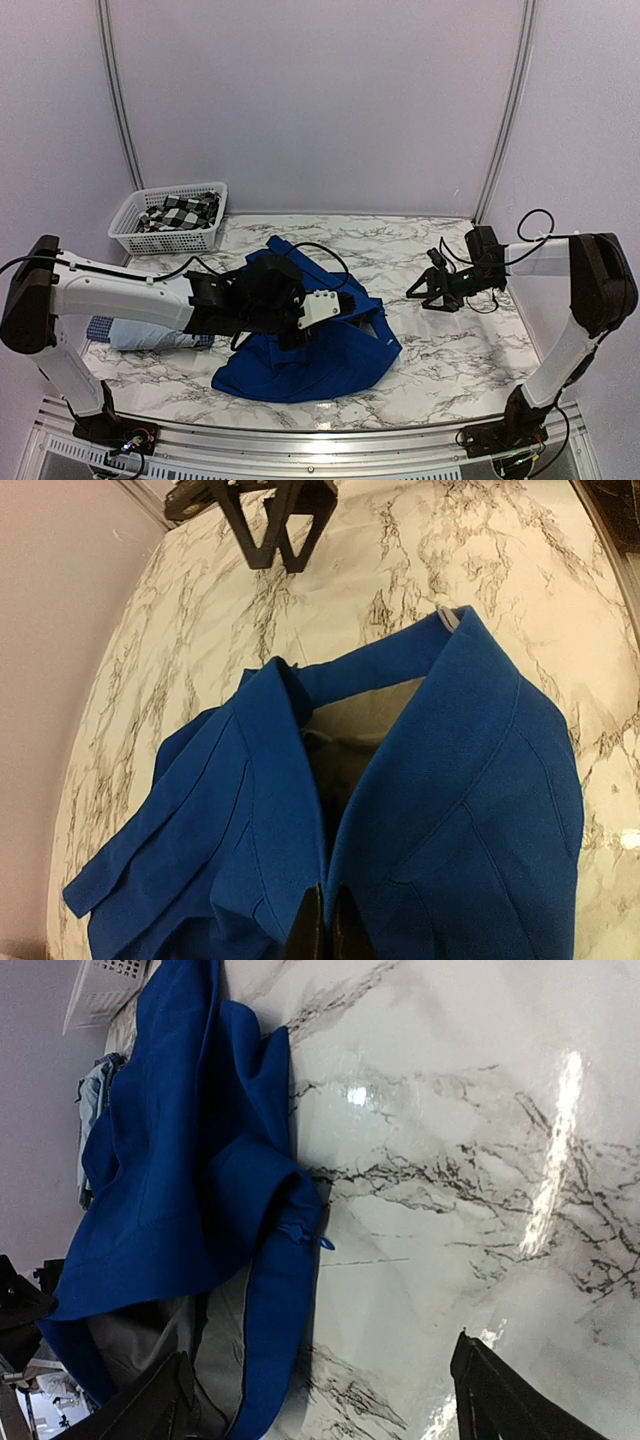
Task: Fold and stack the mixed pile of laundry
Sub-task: Pick up the crumpled skirt from the center of the board.
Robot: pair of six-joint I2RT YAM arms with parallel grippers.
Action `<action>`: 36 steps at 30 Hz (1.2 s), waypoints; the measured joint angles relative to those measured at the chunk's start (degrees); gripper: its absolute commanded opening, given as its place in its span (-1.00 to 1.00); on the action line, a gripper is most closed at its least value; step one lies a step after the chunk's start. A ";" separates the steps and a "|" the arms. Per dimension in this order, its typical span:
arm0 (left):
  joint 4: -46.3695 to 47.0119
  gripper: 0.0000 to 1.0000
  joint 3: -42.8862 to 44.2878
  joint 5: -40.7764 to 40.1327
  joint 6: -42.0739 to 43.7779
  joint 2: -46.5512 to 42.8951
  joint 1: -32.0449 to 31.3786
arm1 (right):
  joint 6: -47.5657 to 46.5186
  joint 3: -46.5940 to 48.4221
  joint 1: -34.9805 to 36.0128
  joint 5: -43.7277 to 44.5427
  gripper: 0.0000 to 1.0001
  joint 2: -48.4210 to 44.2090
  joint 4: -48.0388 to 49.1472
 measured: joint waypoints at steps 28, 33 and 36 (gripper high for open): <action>-7.23 -1.00 -19.65 -4.09 -8.66 -14.25 1.68 | -0.50 8.74 13.38 -5.18 0.21 17.25 6.01; -6.58 -1.00 -19.65 -4.00 -10.62 -17.97 6.12 | -1.60 10.10 16.28 -6.21 0.25 19.15 7.04; -6.16 -1.00 -19.50 -3.93 -11.02 -19.32 8.20 | -2.36 9.75 16.81 -7.17 0.39 18.99 7.34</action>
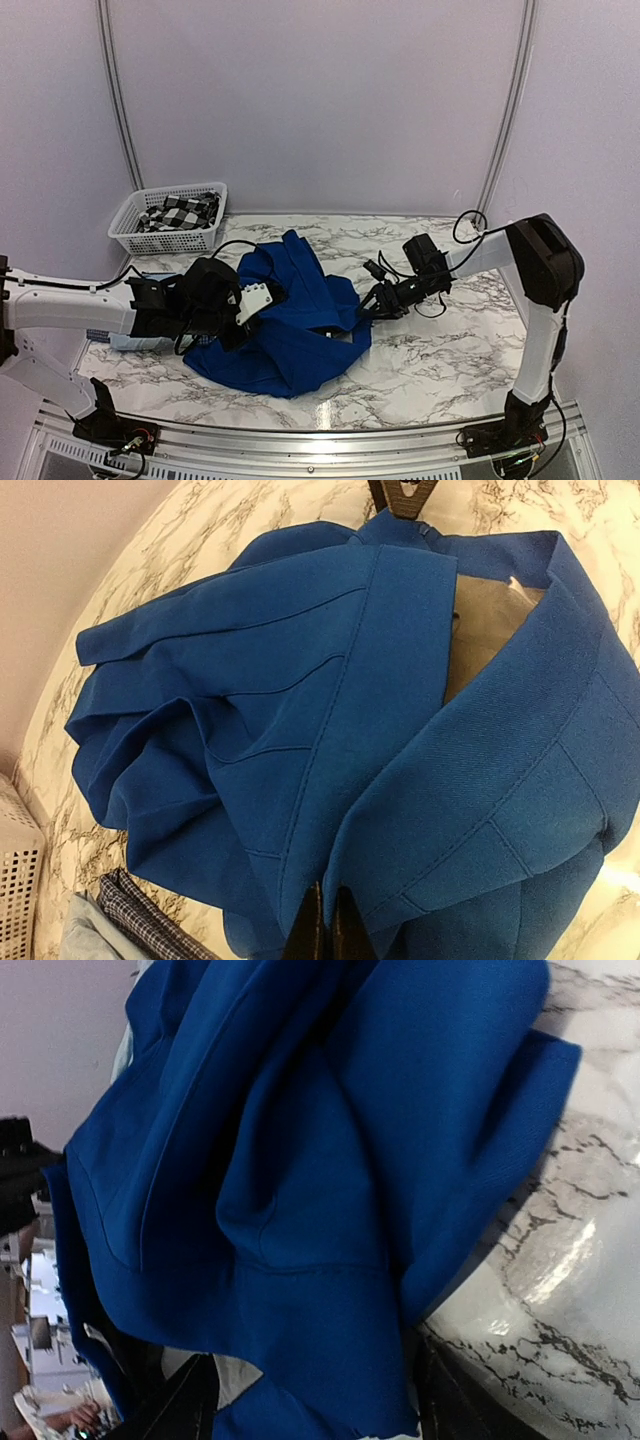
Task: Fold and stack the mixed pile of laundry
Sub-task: Pick up the crumpled skirt from the center of the board.
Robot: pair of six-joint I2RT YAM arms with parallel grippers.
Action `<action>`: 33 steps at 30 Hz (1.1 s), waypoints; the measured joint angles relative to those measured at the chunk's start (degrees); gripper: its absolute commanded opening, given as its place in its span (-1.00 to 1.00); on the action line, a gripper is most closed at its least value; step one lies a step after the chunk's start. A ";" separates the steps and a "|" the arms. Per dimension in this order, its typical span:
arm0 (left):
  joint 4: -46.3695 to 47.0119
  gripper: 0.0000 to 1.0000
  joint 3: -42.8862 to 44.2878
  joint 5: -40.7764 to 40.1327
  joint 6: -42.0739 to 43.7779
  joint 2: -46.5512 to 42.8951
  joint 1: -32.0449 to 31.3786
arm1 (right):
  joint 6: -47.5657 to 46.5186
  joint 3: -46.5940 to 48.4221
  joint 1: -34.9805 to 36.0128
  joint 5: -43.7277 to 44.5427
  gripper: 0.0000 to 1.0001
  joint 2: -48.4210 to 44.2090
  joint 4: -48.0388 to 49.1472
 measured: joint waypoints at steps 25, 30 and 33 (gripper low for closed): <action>0.15 -1.00 0.44 1.49 -0.61 0.90 1.60 | 1.86 -3.65 3.58 8.17 -1.00 -0.44 7.10; 0.35 -1.00 0.85 1.42 -1.31 0.57 3.45 | 2.84 -3.69 3.96 15.43 -1.00 -4.13 3.13; 0.63 -1.00 2.08 0.90 -1.95 -0.59 5.75 | 4.15 -2.89 2.03 21.09 -1.00 -6.95 -2.58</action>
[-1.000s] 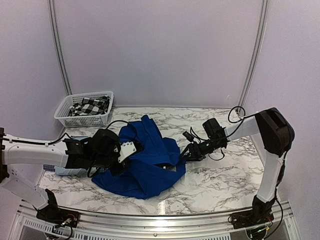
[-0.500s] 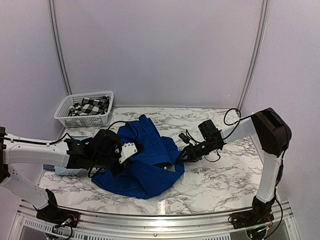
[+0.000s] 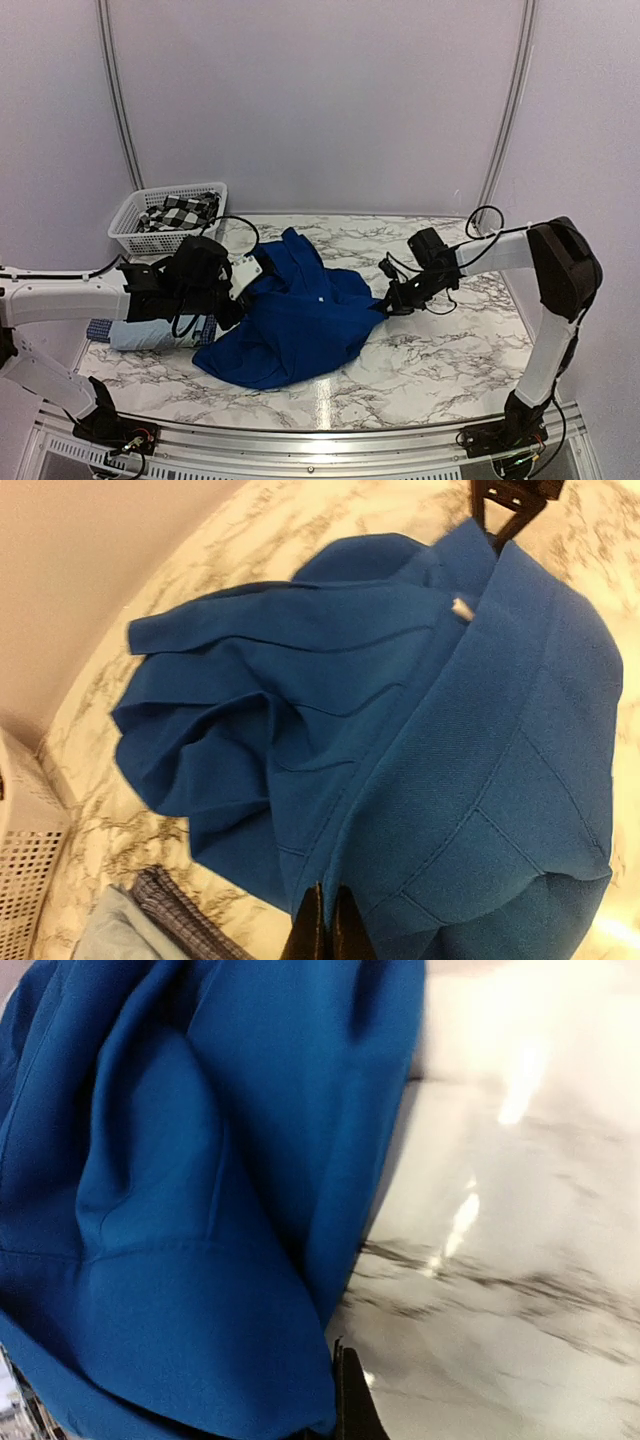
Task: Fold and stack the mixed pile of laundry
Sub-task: Pick up the crumpled skirt from the center of the board, then flatten out the crumpled skirt at the center of the board.
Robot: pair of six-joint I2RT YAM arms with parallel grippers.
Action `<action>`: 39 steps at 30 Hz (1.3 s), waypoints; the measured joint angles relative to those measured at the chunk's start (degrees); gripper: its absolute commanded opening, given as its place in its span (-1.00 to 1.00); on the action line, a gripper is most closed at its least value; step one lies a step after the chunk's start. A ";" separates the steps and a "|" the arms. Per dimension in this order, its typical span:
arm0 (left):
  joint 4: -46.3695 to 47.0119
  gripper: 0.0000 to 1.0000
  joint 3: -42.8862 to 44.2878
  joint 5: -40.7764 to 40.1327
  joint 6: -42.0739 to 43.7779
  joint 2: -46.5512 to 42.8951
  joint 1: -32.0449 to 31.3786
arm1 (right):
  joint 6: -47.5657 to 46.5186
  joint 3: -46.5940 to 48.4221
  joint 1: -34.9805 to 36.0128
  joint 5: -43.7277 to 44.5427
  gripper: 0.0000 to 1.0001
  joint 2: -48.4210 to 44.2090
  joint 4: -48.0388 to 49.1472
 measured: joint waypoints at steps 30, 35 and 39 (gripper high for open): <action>-4.83 -1.00 46.25 2.54 -1.90 7.91 5.27 | 3.85 62.23 -12.11 14.71 -1.00 -10.19 -35.56; -5.33 -1.00 57.27 -4.24 -3.65 22.12 9.40 | 6.10 75.06 -13.92 13.73 -1.00 4.92 -32.98; -6.58 -1.00 69.29 -4.17 -5.97 32.41 12.85 | 10.08 80.50 -14.93 10.71 -1.00 12.13 -27.61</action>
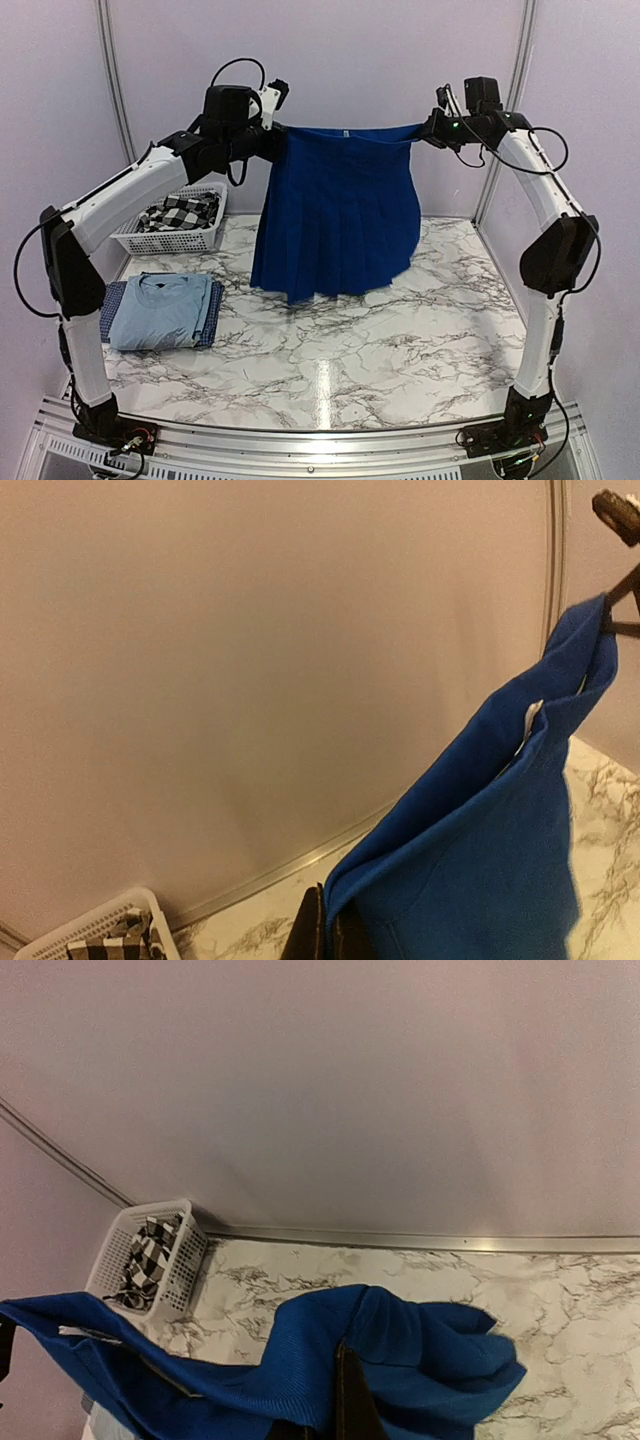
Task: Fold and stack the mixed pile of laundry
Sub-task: Flatten out the crumpled skirt at the center of the board.
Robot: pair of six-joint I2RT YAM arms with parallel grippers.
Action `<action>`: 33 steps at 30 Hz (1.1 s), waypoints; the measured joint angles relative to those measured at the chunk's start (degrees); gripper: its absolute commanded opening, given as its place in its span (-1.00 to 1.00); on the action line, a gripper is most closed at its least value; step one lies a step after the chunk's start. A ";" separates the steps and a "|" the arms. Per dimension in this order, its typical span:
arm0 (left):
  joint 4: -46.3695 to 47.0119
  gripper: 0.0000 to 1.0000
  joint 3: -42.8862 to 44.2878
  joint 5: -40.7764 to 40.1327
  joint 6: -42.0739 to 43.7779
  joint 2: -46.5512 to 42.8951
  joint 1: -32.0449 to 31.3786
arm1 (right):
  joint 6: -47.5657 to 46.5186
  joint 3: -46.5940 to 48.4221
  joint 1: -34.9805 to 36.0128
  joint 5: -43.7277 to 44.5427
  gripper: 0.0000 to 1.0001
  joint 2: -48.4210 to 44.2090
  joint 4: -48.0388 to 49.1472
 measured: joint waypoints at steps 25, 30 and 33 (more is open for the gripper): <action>-0.68 0.98 -58.07 8.92 3.45 -33.22 -24.24 | -1.60 -86.79 -1.05 4.85 0.80 -48.09 7.98; 0.83 0.98 -51.12 4.66 -2.86 -30.51 -17.31 | -2.49 -83.27 -0.61 2.56 0.41 -42.77 10.49; -0.17 0.98 -42.32 3.98 -7.98 -22.73 -11.80 | -3.04 -77.83 1.53 0.76 0.15 -35.10 12.48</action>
